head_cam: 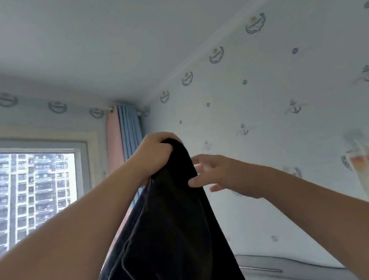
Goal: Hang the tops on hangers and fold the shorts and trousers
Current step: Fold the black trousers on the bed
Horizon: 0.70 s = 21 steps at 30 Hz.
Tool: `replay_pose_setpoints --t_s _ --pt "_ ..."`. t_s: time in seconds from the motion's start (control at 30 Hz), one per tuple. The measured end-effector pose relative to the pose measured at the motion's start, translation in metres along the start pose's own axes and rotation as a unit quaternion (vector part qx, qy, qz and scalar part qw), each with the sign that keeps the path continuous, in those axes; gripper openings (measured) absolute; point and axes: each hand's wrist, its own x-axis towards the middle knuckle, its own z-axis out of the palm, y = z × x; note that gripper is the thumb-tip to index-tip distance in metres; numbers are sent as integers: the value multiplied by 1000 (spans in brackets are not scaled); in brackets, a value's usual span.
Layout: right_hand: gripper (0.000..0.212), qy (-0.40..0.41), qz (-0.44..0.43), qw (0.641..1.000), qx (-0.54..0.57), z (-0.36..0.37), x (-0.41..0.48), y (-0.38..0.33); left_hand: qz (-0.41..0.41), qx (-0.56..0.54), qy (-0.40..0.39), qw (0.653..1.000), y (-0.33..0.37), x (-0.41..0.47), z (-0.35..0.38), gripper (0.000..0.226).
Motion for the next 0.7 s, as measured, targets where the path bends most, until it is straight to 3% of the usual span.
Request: replay_pose_setpoints --t_s 0.07,0.23,0.33,0.4,0.53,0.7 --pt "39 -47 -5 997 61 34 20 11 -10 38 8 999 -16 -11 -12 55" --pt "26 -69 -13 981 183 107 54 48 -67 102 67 990 -62 -44 -46 53" --pt "42 -127 0 965 230 151 60 81 -113 131 142 975 -94 -65 -65 55" --pt "51 -184 12 957 222 182 60 107 -141 144 184 962 -119 -82 -71 52" --pt "26 -317 63 936 141 253 47 171 -214 161 235 934 -176 -123 -69 48" --pt "22 -396 148 903 80 343 -2 275 -341 161 301 876 -254 -193 -53 52"
